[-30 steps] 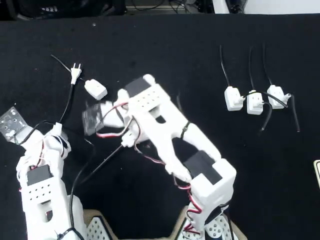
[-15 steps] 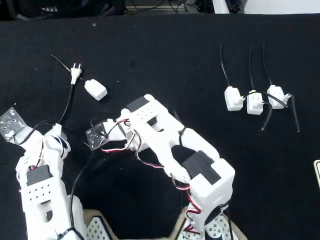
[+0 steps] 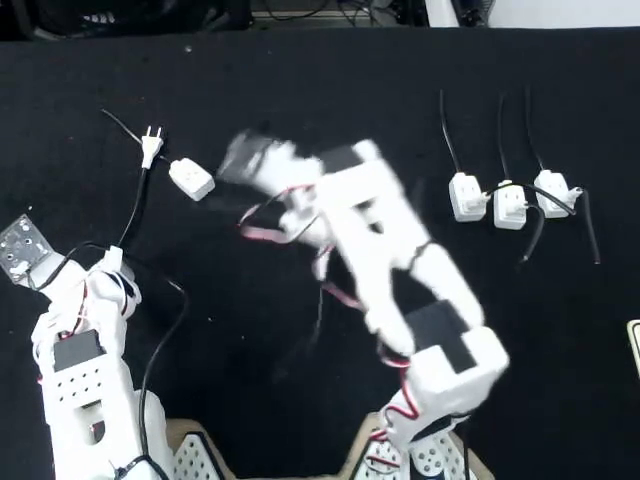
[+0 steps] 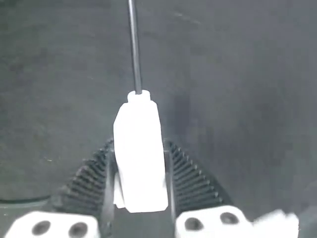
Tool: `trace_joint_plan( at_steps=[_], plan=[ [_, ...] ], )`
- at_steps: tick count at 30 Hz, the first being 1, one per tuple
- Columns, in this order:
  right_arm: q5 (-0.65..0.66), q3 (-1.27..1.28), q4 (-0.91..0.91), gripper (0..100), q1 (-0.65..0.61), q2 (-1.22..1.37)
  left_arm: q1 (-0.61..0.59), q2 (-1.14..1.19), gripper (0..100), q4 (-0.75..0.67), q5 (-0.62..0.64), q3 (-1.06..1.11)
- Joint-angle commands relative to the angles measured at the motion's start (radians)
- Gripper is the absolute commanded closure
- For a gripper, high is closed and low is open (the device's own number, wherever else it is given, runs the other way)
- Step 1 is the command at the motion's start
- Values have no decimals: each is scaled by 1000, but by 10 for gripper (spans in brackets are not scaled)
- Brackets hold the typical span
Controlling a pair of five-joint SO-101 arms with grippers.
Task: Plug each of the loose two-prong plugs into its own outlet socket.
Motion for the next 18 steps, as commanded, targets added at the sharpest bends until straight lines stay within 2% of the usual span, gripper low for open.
trace_joint_plan(
  at_steps=[1, 4, 9, 18],
  plan=[
    [-158, -214, 138, 988, 203, -73, -1, -17, 863, -18, 9, -59],
    [-250, -306, 181, 988, 338, -45, -1, -17, 863, -18, 9, -59],
    [-356, -371, 183, 988, 451, 94, 54, -17, 865, -17, 3, -51],
    [-373, -495, 181, 988, 407, 346, 56, -17, 866, -15, 2, -50]
  ],
)
